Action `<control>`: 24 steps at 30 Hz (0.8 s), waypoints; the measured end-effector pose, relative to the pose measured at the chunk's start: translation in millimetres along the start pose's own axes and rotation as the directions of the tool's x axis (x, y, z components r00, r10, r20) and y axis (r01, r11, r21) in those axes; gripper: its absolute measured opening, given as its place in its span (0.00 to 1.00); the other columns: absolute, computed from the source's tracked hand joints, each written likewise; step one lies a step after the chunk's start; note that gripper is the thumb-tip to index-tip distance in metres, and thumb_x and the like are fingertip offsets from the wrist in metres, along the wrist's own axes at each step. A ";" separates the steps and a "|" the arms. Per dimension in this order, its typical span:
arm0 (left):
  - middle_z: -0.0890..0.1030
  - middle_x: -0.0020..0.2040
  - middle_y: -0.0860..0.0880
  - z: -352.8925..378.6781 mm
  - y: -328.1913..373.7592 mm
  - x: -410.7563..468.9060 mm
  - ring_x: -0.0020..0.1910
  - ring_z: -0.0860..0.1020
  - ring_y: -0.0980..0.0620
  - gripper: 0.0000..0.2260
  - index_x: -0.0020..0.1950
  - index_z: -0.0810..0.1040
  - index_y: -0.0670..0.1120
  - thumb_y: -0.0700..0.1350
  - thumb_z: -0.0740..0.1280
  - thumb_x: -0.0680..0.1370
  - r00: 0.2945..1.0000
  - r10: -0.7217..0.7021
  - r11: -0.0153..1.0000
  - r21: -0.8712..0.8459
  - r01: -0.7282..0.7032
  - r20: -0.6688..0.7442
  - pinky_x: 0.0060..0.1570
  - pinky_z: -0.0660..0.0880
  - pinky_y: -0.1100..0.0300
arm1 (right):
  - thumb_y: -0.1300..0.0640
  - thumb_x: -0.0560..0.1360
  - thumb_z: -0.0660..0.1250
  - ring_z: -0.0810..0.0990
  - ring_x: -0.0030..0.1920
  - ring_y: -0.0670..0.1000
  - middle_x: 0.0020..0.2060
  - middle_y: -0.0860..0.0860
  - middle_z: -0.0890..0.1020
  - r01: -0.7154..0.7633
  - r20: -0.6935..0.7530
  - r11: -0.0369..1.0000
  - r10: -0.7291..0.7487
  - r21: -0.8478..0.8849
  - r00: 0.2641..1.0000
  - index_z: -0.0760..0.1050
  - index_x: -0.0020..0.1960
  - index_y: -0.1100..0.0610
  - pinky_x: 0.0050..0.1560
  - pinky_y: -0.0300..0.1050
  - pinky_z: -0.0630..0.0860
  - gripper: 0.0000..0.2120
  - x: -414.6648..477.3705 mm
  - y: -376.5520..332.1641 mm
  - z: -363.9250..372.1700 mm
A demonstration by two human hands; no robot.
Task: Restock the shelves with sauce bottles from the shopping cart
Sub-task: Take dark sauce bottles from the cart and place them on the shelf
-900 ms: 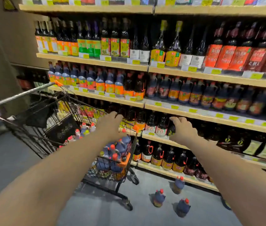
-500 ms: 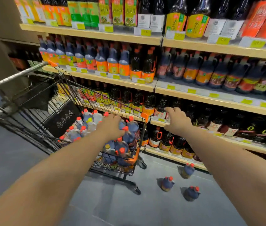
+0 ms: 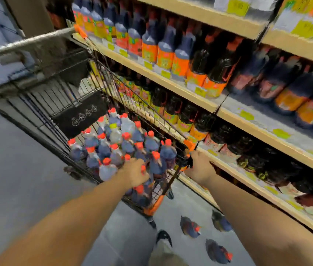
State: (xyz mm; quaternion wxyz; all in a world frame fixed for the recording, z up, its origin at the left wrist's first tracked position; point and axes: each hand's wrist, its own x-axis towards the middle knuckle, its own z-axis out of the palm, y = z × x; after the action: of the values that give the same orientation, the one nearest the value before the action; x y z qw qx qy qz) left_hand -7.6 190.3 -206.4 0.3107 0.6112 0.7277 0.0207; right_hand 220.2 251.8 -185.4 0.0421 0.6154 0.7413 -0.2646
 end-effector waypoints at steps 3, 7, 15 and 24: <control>0.74 0.54 0.42 12.7 -4.1 14.5 0.55 0.74 0.40 0.16 0.56 0.75 0.43 0.50 0.66 0.72 0.997 -0.080 0.989 -0.125 0.081 0.014 0.52 0.72 0.51 | 0.52 0.72 0.68 0.70 0.64 0.62 0.66 0.59 0.67 0.065 0.053 0.998 -0.066 0.014 0.996 0.62 0.72 0.55 0.59 0.54 0.72 0.31 30.5 4.7 12.9; 0.66 0.36 0.41 30.1 -5.6 31.8 0.38 0.66 0.47 0.13 0.34 0.62 0.49 0.42 0.62 0.75 0.980 -0.158 0.941 -0.282 0.187 0.122 0.38 0.62 0.51 | 0.55 0.73 0.66 0.72 0.61 0.61 0.64 0.57 0.69 0.084 0.124 0.994 -0.092 0.069 0.988 0.62 0.71 0.53 0.57 0.54 0.73 0.28 62.3 5.1 29.2; 0.75 0.47 0.48 58.5 -2.2 68.8 0.48 0.75 0.49 0.08 0.54 0.75 0.43 0.42 0.66 0.76 0.940 -0.172 0.761 -0.566 0.317 0.295 0.50 0.71 0.56 | 0.46 0.65 0.65 0.77 0.53 0.56 0.56 0.56 0.74 -0.049 0.176 0.966 0.004 0.254 0.984 0.68 0.64 0.53 0.53 0.56 0.76 0.29 129.5 20.5 80.6; 0.72 0.39 0.45 80.3 24.9 109.7 0.29 0.70 0.55 0.02 0.46 0.71 0.44 0.41 0.62 0.78 0.782 -0.362 0.348 -0.705 0.618 0.507 0.27 0.68 0.67 | 0.51 0.68 0.66 0.79 0.50 0.61 0.51 0.61 0.80 -0.112 0.222 0.903 0.018 0.415 0.975 0.74 0.59 0.61 0.50 0.59 0.77 0.22 149.7 7.4 72.8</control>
State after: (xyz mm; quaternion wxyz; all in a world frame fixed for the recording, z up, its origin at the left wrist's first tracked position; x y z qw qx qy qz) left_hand 46.0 267.4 -307.8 0.6499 0.1275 0.7235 0.1945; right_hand 172.1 353.5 -308.3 -0.0050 0.6022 0.6359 -0.4827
